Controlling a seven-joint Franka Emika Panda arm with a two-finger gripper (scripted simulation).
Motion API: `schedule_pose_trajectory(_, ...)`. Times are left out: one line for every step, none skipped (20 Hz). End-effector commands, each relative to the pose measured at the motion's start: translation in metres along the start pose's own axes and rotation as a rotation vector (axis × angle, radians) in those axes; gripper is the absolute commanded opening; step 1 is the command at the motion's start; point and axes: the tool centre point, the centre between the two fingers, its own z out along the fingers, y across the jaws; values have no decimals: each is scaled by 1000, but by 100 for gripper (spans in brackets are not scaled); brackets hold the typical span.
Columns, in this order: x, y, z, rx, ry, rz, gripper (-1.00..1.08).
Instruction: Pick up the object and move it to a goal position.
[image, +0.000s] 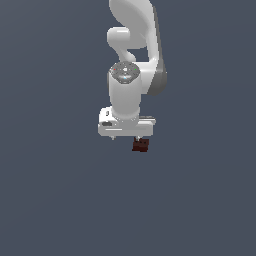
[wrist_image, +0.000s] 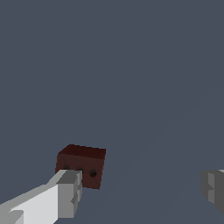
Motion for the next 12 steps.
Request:
schedule_pose_trajectory(0, -1, 1, 0, 0, -10, 100)
schedule_pose_trajectory(-1, -1, 1, 0, 0, -17, 100)
schedule_pose_trajectory(-1, -2, 2, -1, 0, -26, 100)
schedule_pose_trajectory(-1, -2, 3, -1, 0, -37, 100)
schedule_pose_trajectory(-1, -2, 4, -2, 0, -48, 100)
schedule_pose_trajectory(-2, -3, 5, -2, -1, -62, 100)
schedule_pose_trajectory(-2, -3, 6, -3, -1, -77, 100)
schedule_pose_trajectory(-3, -4, 7, -3, -1, -93, 100)
schedule_pose_trajectory(-3, -5, 8, -4, -1, -111, 100)
schedule_pose_trajectory(-4, -6, 10, -4, -1, -131, 100)
schedule_pose_trajectory(-4, -7, 11, -5, -1, -152, 100)
schedule_pose_trajectory(-5, -8, 13, -6, -1, -174, 100)
